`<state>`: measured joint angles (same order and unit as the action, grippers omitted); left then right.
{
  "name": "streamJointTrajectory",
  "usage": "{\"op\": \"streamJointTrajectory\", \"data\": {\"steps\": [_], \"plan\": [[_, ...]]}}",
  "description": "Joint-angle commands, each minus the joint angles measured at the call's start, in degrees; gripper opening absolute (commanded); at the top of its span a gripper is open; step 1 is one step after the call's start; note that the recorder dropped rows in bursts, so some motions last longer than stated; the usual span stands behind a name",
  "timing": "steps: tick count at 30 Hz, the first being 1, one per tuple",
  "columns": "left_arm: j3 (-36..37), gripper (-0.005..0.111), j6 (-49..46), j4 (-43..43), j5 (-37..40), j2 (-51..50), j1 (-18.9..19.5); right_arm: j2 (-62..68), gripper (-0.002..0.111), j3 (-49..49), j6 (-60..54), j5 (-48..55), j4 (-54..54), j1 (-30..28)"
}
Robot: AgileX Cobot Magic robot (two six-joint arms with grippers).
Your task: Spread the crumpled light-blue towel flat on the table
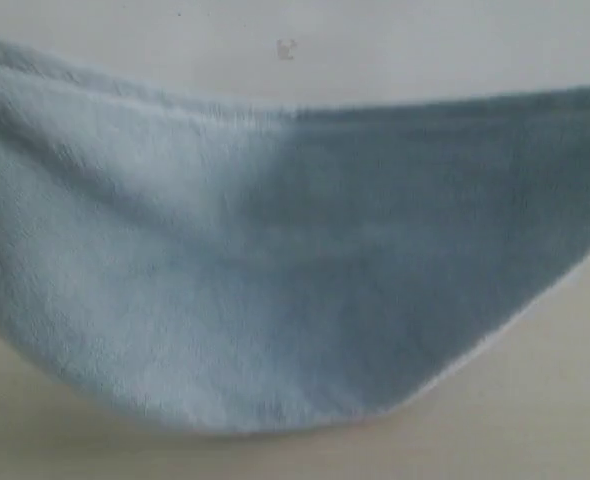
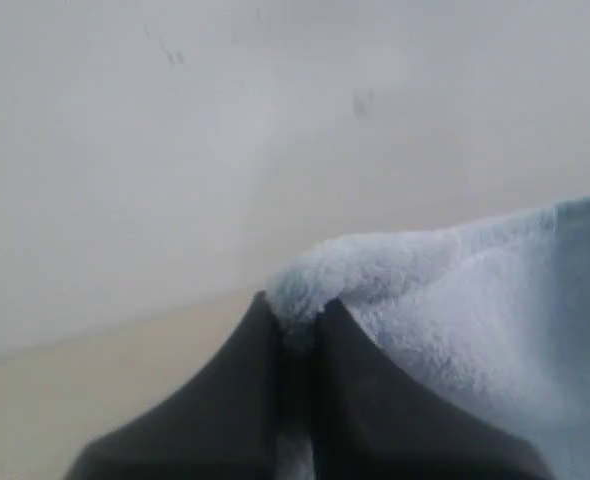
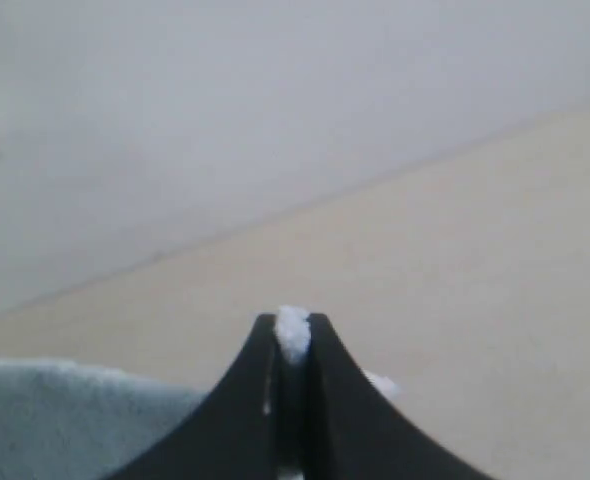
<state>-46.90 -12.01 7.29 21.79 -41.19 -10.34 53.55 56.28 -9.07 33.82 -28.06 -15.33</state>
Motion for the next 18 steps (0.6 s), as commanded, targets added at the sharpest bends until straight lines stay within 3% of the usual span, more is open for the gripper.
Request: {"op": "streamJointTrajectory", "data": {"steps": [1,7,18], "plan": [[0.30,0.004,0.86,-5.48,-1.18,10.13,-0.14,-12.72,0.000,-0.42,-0.87,-1.89,-0.07,-0.14],[0.30,0.004,0.86,-8.16,-1.18,10.57,-0.14,-10.99,0.000,-0.30,-3.36,-2.27,3.25,1.71],[0.30,0.004,1.29,-11.36,-4.08,-18.11,-0.14,19.34,0.000,-0.30,-4.19,-2.84,4.55,2.34]]}}
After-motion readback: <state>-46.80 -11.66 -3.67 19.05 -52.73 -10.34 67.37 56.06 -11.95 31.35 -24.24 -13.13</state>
